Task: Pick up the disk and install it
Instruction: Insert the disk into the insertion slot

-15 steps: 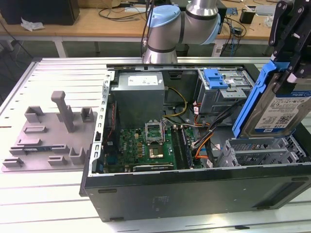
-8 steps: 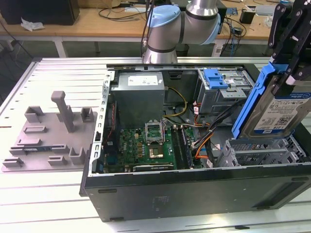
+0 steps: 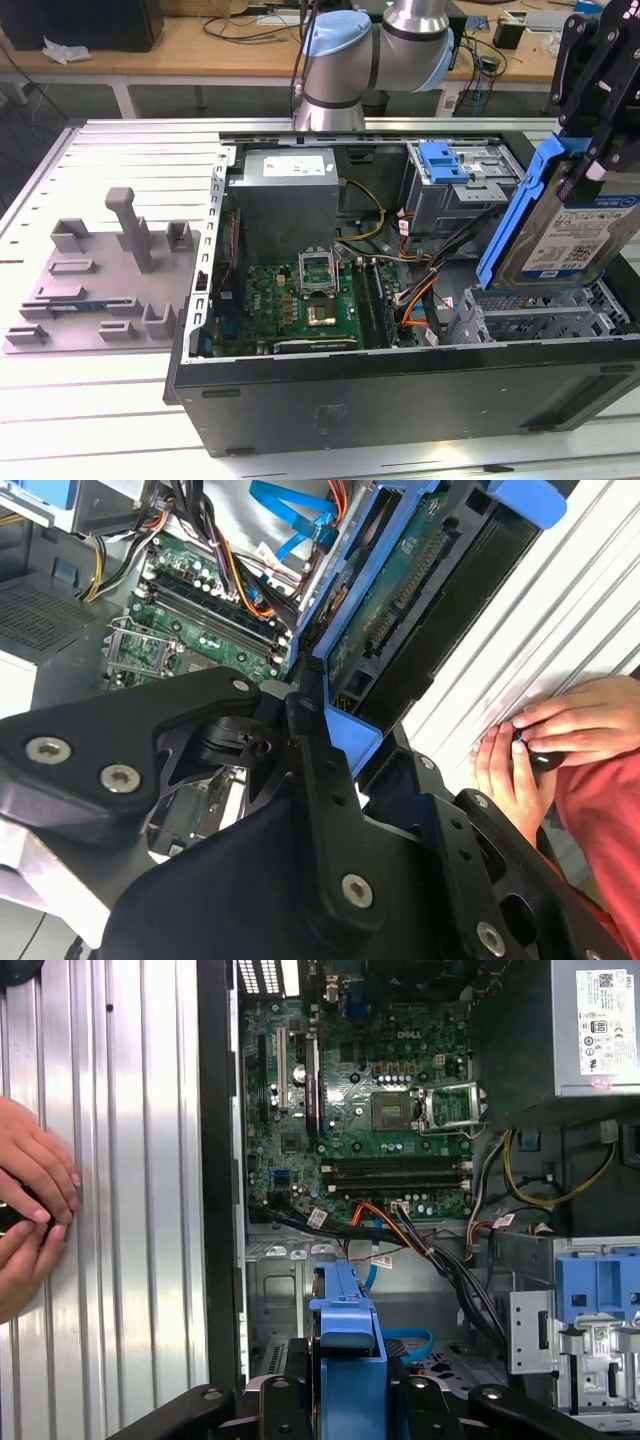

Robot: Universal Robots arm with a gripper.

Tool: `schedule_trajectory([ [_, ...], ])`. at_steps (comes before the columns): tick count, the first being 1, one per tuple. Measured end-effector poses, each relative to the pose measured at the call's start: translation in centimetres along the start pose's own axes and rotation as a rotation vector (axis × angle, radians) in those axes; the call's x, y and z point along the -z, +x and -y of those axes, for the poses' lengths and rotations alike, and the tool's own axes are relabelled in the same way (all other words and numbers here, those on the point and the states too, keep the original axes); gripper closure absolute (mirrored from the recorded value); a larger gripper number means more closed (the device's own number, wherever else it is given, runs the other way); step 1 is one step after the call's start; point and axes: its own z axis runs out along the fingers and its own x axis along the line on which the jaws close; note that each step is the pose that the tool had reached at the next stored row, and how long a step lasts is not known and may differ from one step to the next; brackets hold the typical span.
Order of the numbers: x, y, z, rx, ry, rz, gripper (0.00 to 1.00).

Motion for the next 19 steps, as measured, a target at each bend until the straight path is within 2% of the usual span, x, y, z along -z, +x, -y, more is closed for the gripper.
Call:
schedule_trajectory([
  [19, -0.65, 0.01, 0.06, 0.004, 0.0000, -0.0001, 0.64],
])
